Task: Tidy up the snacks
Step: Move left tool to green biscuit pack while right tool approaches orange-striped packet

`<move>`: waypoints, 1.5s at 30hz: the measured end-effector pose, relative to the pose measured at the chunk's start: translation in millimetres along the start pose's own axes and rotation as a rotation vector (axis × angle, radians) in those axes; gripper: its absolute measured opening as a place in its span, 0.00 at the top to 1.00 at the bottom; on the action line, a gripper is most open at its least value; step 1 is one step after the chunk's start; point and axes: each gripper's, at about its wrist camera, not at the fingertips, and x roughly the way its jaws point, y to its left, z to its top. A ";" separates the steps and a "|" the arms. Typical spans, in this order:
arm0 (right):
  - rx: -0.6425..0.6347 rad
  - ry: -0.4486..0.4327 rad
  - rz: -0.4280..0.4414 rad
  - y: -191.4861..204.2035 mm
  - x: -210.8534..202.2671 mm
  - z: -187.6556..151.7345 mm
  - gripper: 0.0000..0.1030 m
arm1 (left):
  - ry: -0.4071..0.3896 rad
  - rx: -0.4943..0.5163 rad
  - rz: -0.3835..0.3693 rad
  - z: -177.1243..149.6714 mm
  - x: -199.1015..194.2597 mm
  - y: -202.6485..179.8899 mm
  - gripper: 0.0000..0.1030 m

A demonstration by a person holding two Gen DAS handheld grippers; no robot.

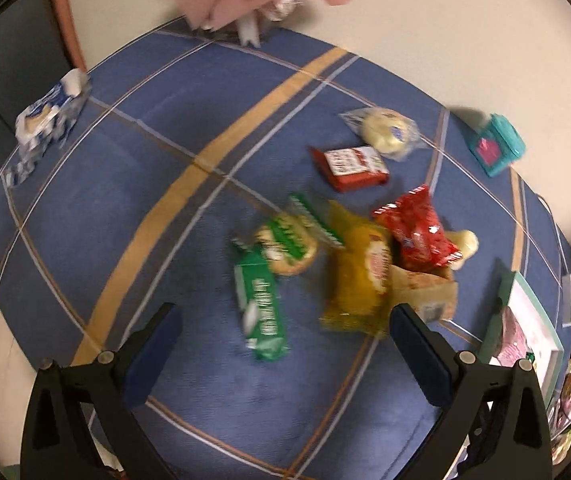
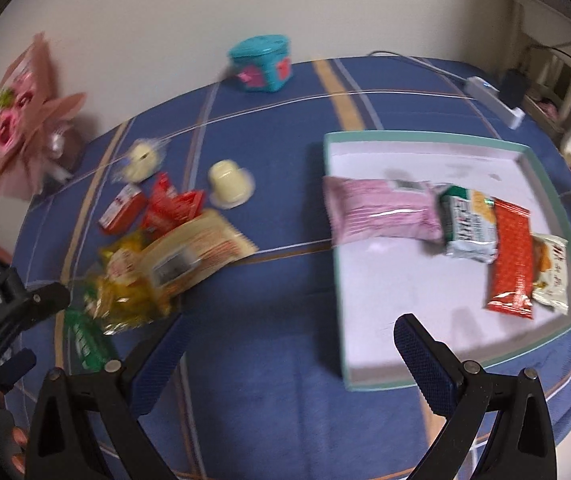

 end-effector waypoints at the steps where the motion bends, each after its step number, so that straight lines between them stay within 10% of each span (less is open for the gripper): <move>1: -0.013 0.007 0.014 6.5 1.5 -1.9 0.00 | 0.001 -0.010 0.001 1.1 0.7 4.8 0.00; 45: 0.098 0.031 0.183 46.0 56.6 32.4 0.00 | 0.158 -0.149 0.020 9.7 78.6 31.5 0.07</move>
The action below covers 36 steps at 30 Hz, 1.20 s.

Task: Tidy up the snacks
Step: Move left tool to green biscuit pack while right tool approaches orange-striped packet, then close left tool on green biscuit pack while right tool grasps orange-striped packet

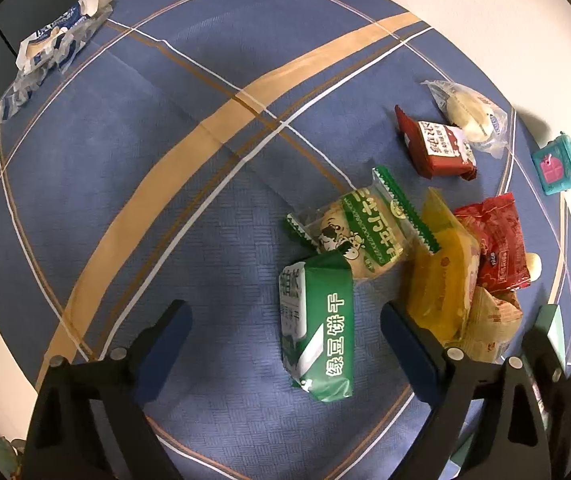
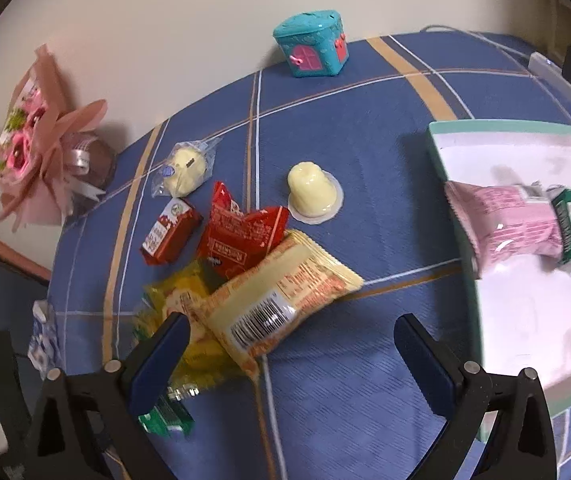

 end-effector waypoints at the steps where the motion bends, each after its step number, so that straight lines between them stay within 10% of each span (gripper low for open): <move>1: 0.006 -0.004 -0.001 1.7 3.0 2.6 0.00 | 0.002 -0.002 0.001 0.5 0.7 0.6 0.07; 36: -0.105 0.077 -0.135 5.1 48.6 7.6 0.02 | 0.062 0.003 -0.018 -5.5 12.8 -6.9 0.14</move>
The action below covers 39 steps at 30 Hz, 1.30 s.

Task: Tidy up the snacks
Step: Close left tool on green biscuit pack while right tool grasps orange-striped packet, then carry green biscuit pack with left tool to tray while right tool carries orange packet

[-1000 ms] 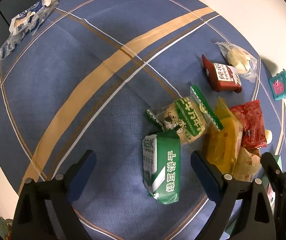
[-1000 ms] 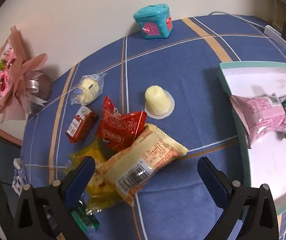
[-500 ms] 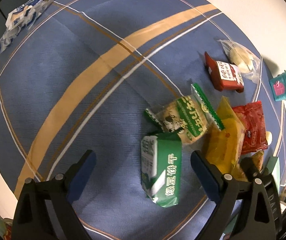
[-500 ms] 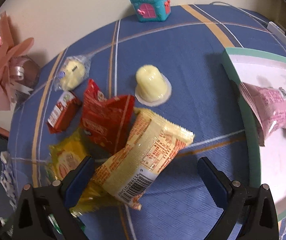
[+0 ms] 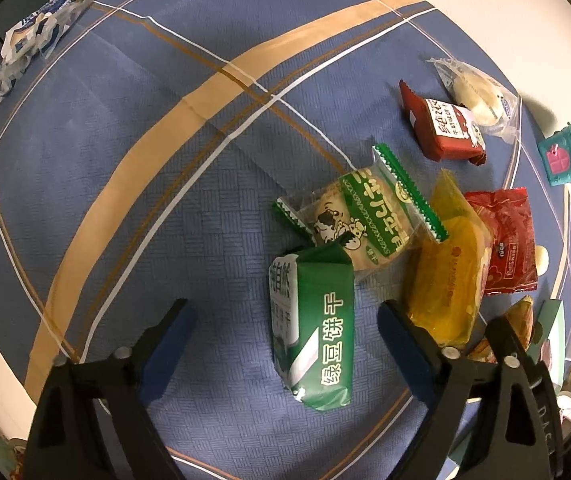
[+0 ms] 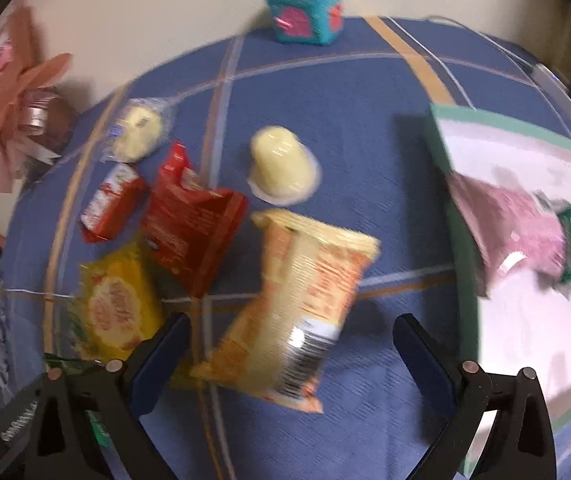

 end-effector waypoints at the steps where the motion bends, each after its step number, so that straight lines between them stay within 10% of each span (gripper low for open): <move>1: -0.012 -0.005 0.010 3.3 1.7 0.6 0.03 | 0.002 0.000 -0.001 0.8 -0.2 0.1 0.14; 18: 0.009 0.005 -0.002 -3.8 17.0 12.0 0.52 | -0.026 -0.012 0.017 7.2 2.9 -2.1 0.50; 24: 0.014 0.022 0.002 -10.1 7.4 2.8 0.58 | -0.032 -0.044 -0.021 8.9 2.2 4.2 0.73; 39: 0.044 0.043 0.025 -25.4 -11.7 -1.1 0.64 | -0.028 -0.068 -0.091 5.0 1.2 10.7 0.76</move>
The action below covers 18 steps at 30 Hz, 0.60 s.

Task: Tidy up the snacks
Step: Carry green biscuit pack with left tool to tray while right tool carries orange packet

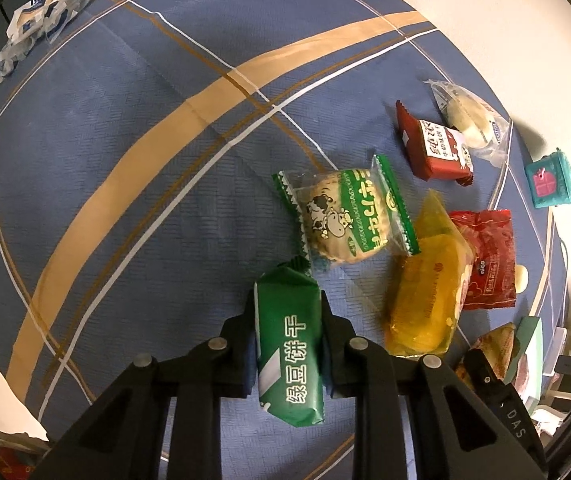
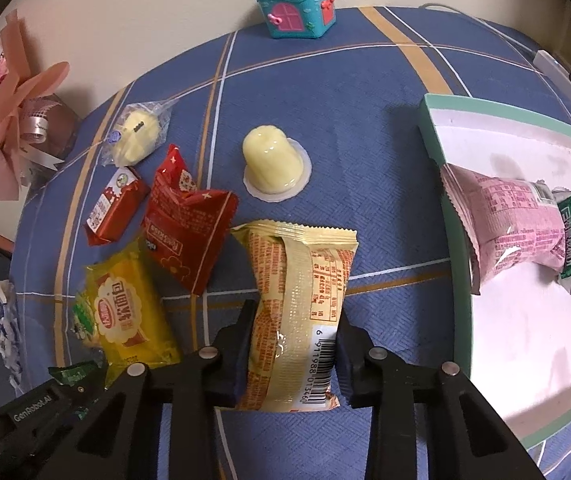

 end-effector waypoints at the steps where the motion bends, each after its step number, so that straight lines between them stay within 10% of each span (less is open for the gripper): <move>1: 0.002 0.000 0.001 -0.4 -0.1 0.7 0.64 | -0.001 0.001 -0.005 -0.3 -1.3 -1.0 0.76; 18: 0.020 -0.056 0.074 -7.0 -41.3 4.8 0.64 | -0.114 0.012 -0.107 -1.4 -49.7 -10.7 0.76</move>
